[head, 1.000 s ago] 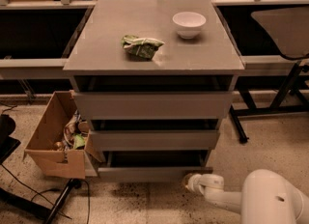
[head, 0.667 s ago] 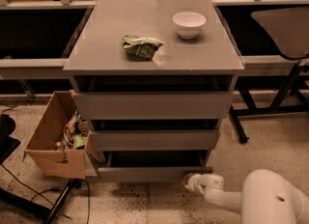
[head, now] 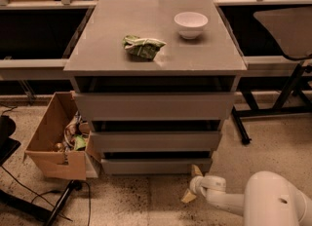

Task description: Close bottom drawer

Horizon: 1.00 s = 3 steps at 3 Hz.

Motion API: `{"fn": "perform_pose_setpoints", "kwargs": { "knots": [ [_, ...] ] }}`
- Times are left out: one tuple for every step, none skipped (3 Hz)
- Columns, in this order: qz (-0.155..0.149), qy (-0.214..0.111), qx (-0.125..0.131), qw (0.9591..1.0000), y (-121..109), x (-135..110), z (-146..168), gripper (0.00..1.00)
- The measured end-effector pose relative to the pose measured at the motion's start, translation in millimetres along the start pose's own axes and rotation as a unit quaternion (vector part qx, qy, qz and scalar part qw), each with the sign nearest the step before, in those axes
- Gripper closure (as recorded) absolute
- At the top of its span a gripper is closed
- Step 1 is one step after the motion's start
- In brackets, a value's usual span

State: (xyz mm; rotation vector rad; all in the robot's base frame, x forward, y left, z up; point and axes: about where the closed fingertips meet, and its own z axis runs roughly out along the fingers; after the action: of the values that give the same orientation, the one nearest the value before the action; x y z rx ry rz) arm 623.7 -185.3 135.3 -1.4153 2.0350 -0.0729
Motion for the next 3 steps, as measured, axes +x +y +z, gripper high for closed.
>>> {"fn": "perform_pose_setpoints", "kwargs": {
  "knots": [
    [0.000, 0.000, 0.000, 1.0000, 0.0, 0.0, 0.0, 0.00],
    [-0.018, 0.012, -0.025, 0.9995, 11.8, -10.0, -17.0, 0.00],
    [-0.045, 0.058, -0.031, 0.9968, -6.3, -17.2, -72.0, 0.18]
  ]
}}
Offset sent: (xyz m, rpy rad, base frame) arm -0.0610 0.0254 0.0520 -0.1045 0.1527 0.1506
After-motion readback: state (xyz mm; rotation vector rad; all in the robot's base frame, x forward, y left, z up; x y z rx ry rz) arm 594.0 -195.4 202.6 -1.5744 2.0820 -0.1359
